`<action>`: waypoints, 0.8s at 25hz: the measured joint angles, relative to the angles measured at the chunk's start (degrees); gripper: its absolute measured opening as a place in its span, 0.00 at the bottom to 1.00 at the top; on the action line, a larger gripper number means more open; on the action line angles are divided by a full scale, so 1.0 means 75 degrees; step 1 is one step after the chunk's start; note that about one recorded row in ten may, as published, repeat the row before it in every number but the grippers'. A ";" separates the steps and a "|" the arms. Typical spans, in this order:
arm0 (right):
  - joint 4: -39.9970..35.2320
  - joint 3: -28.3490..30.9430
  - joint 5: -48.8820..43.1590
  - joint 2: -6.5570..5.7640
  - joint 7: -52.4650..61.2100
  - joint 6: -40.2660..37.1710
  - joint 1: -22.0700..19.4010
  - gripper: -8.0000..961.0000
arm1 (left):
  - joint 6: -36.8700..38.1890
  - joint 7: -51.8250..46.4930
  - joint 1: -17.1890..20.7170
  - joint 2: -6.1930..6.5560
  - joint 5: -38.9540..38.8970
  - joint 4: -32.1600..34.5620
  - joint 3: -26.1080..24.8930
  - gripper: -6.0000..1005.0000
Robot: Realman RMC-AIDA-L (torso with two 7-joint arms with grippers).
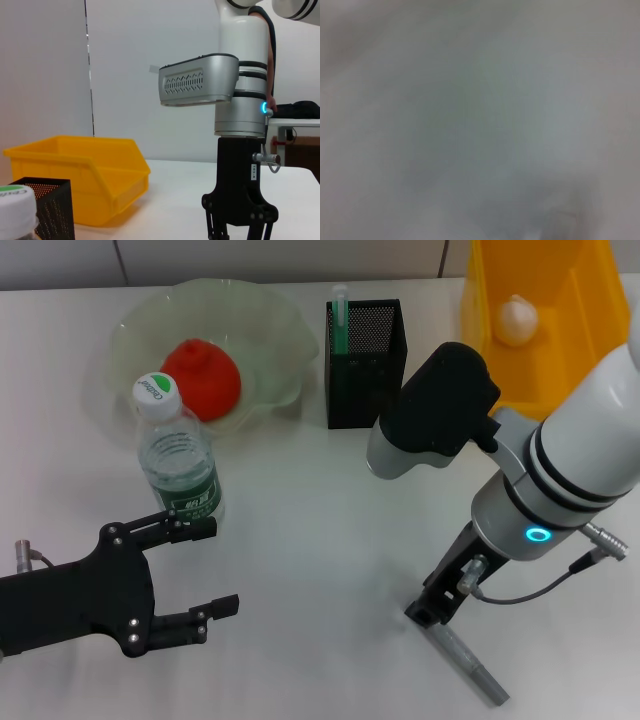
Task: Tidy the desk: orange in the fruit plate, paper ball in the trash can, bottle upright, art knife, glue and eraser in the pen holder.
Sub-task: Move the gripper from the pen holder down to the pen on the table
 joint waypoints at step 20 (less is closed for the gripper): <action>0.0316 -0.0361 0.0101 0.0000 0.0005 0.0125 0.0058 0.37 | -0.0001 0.0003 -0.0021 -0.0008 0.0000 0.0007 0.0000 0.78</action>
